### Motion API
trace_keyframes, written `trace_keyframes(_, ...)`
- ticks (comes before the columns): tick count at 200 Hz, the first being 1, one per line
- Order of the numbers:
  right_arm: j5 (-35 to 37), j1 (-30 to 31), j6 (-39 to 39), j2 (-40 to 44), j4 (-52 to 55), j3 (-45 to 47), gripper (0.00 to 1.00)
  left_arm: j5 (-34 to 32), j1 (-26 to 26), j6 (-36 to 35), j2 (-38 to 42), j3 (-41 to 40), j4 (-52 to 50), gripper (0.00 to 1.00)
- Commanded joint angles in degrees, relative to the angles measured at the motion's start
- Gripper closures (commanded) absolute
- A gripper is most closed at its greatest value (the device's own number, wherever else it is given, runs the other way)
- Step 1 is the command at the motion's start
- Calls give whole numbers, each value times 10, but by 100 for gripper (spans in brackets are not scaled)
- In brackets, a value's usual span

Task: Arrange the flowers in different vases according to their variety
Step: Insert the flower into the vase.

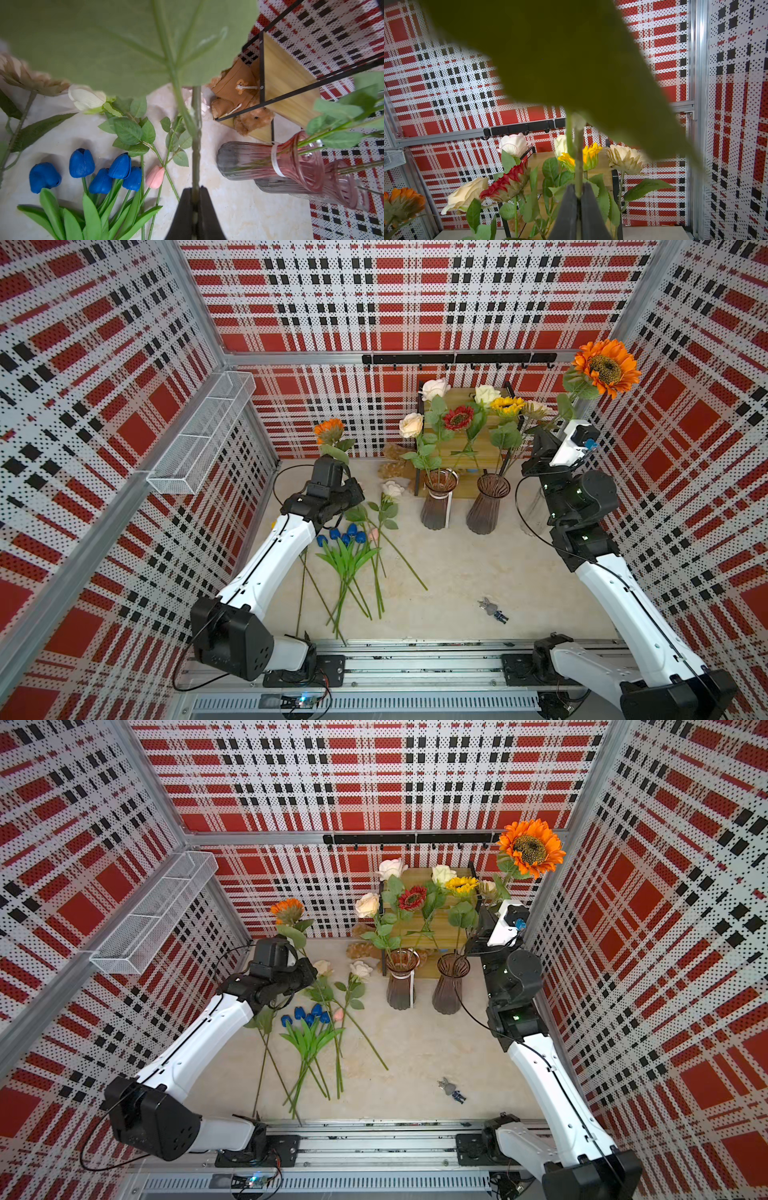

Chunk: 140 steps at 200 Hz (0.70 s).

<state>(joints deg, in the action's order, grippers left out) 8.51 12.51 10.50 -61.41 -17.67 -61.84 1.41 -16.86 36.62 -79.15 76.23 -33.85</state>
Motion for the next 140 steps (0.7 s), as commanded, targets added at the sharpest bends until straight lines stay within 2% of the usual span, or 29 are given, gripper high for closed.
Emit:
trace_keyframes(1,-8,-16,34,-13,-35,24,100,-26,-5,-16,35,60,-9,100)
trace_keyframes(34,-4,-27,57,-31,-34,66,100,-69,-33,-39,42,158,-8,100)
trace_keyframes(56,-1,-28,62,-39,-19,86,100,-124,-67,-66,32,228,-7,100)
trace_keyframes(66,5,-28,65,-44,-1,89,72,-141,-78,-75,24,254,-2,100)
trace_keyframes(77,8,-28,64,-44,14,89,36,-150,-88,-84,13,279,2,100)
trace_keyframes(89,16,-28,66,-39,34,86,14,-156,-99,-90,-2,308,6,100)
trace_keyframes(111,28,-28,66,-16,65,88,1,-174,-127,-108,-31,355,19,100)
trace_keyframes(140,30,-28,76,37,121,99,0,-198,-168,-135,-70,400,55,100)
